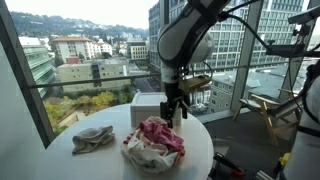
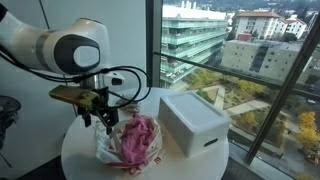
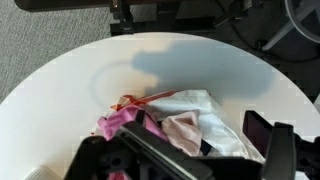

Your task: Take the blue shirt out of the plastic bag

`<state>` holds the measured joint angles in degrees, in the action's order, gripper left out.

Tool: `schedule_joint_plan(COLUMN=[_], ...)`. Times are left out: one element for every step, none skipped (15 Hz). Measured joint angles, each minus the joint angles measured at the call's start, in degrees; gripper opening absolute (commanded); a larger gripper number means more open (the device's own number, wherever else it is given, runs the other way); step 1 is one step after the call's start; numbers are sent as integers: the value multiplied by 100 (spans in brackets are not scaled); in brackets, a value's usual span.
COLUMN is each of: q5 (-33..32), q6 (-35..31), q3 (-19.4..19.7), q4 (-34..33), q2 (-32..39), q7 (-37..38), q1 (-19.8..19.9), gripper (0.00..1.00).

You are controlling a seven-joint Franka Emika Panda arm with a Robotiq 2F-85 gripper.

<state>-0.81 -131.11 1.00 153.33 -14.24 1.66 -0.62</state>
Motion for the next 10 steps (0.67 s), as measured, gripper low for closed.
schedule_joint_plan(q5=[0,-6,-48,-158,-302,-428,-538,-641,-739,-811], q6=[-448,-900,-1338,-1750,-2076,-2342,-2535,-2741,-2926,-3079], q3=[1,1,0,0,1,12,34,76,138,224], q4=[31,27,-4,-66,-161,-286,-419,-568,-714,-866], q2=[376,750,1113,1465,1782,2083,2340,2592,2816,3032], q7=[0,15,45,136,268,391,496,619,739,850], q1=[3,4,6,14,28,35,34,25,2,-46], gripper=[100,100,100,100,100,100,100,100,100,100])
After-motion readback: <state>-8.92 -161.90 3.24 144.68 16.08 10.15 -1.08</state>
